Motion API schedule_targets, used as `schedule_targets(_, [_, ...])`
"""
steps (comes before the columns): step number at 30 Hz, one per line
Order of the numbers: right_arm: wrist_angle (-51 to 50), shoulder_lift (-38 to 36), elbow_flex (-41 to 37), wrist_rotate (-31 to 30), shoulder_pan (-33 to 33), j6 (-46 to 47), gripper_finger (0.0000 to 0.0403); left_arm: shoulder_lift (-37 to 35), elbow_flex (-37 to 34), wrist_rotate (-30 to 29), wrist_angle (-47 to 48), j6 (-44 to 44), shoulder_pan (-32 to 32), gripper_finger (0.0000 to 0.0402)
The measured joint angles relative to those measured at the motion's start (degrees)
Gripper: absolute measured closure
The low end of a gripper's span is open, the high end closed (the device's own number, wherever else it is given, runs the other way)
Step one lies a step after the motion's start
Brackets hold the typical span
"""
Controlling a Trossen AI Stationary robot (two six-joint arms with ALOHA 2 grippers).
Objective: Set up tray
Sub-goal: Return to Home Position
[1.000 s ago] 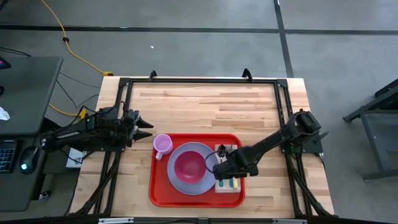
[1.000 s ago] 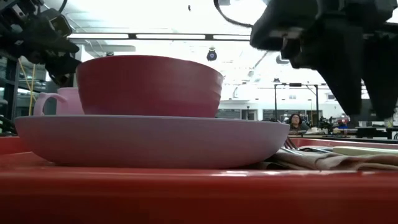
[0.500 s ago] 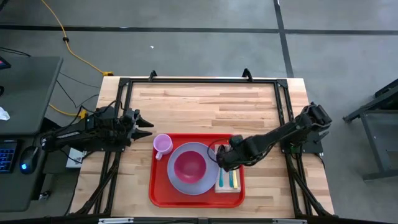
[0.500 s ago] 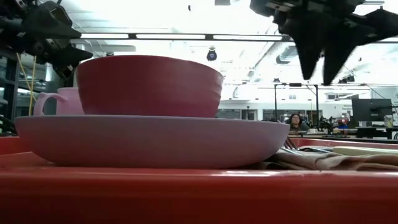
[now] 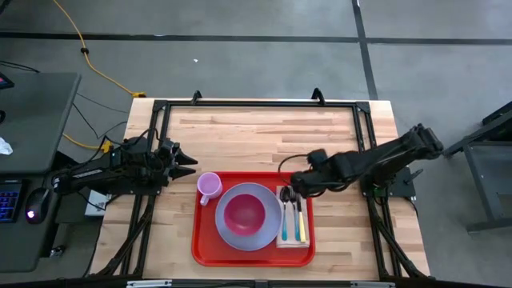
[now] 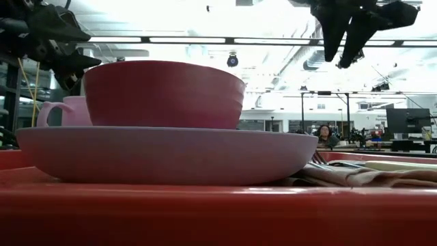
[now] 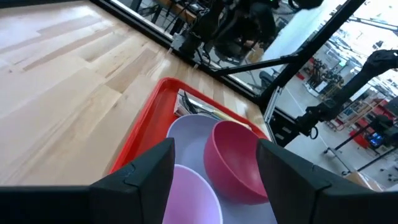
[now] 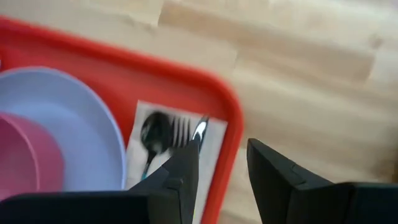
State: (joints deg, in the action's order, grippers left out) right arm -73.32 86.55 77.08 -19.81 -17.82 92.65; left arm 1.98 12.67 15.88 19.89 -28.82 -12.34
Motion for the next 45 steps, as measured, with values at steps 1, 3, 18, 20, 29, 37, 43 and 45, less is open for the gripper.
schedule_targets(1, [-0.75, -0.77, 0.0, -1.38, 0.18, -0.73, 0.029, 0.0, 0.0, 0.0, -0.02, 0.0, -0.01, 0.0147])
schedule_targets(3, [-2.07, -2.22, 0.0, -3.84, 0.3, -2.64, 0.029, 0.0, 0.0, 0.0, -0.03, 0.0, 0.0, 0.0147])
schedule_targets(18, [-6.1, -16.96, 0.0, -19.52, 0.56, -21.09, 0.029, 0.0, 0.0, -0.97, -0.76, 0.03, -0.01, 0.0147])
schedule_targets(20, [-6.62, -19.33, 0.0, -20.12, 0.56, -22.96, 0.029, 0.0, 0.0, 0.31, -1.35, 1.41, 0.01, 0.0147])
schedule_targets(29, [-8.63, -28.57, 0.0, -25.04, 0.56, -30.9, 0.029, 0.0, 0.0, 4.26, -11.11, 8.87, -0.02, 0.0147])
schedule_targets(37, [-12.49, -34.56, 0.0, -26.07, 0.56, -32.12, 0.029, 0.0, 0.0, 4.09, -11.05, 7.96, 0.0, 0.0147])
schedule_targets(43, [-12.41, -38.99, -3.11, -27.27, 0.56, -33.14, 0.029, 0.0, 0.0, 4.05, -11.0, 7.98, 0.01, 0.0147])
schedule_targets(45, [-11.39, -41.43, -6.35, -27.0, 0.55, -32.35, 0.029, 0.0, 0.0, 4.02, -11.0, 7.98, -0.02, 0.0147])
